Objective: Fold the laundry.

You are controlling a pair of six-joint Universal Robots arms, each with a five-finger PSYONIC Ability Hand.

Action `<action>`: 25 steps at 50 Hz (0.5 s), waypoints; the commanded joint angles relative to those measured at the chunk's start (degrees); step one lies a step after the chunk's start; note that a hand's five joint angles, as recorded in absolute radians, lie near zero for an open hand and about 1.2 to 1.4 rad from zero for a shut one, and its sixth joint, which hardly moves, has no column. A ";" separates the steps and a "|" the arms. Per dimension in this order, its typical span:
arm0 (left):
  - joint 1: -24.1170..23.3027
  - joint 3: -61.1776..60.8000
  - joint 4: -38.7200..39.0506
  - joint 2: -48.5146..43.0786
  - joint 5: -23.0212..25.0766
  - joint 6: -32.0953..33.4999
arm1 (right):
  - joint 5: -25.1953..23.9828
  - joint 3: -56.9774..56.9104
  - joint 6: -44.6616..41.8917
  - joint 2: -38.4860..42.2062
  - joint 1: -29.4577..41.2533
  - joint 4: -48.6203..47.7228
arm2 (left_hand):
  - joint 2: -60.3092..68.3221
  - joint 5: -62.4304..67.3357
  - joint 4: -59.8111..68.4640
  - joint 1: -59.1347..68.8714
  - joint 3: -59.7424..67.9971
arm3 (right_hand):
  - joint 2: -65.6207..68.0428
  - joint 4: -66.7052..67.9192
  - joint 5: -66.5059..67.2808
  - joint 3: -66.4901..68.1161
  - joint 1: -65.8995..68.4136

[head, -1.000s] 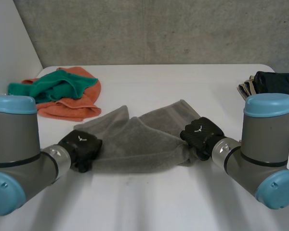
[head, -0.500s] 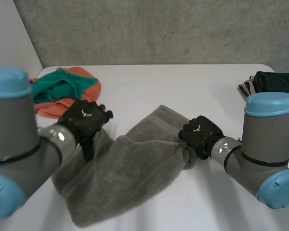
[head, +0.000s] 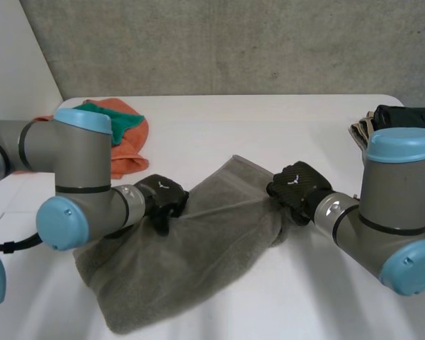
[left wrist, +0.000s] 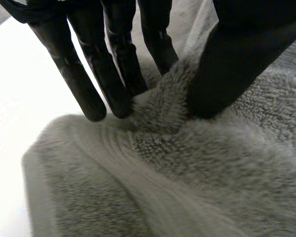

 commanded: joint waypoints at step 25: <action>-2.00 -13.48 49.35 25.00 -17.06 -1.04 | -5.98 -18.81 14.20 -0.56 0.79 -31.87 | 15.96 16.93 15.86 15.88 16.35 | 12.61 11.47 14.26 12.00 17.29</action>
